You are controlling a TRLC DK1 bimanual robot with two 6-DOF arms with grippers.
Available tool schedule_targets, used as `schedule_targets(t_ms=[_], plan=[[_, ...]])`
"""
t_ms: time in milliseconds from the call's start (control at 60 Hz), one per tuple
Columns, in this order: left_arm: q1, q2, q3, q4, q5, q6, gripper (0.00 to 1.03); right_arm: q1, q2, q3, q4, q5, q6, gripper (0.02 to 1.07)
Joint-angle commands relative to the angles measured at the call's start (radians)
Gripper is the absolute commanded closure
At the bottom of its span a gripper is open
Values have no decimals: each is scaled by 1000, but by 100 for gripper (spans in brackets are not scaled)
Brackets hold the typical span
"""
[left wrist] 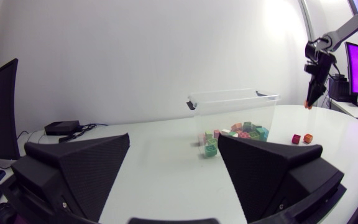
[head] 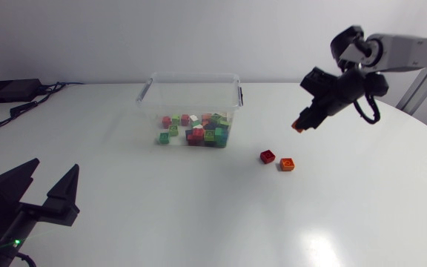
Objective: Place the duplo bricks in the container
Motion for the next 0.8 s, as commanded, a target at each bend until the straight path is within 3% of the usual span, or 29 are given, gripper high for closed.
schedule_targets(t_ms=[0,183,367,783], plan=[[9,-8,-19,13,8,9,5,60,-75,32,-23,-25,64,69],[8,-8,-19,13,8,9,5,182,-137,49,28,-52,179,69],[9,-8,-19,13,8,9,5,283,-126,77,162,-52,314,69],[9,-8,-19,13,8,9,5,404,51,225,428,6,495,69]])
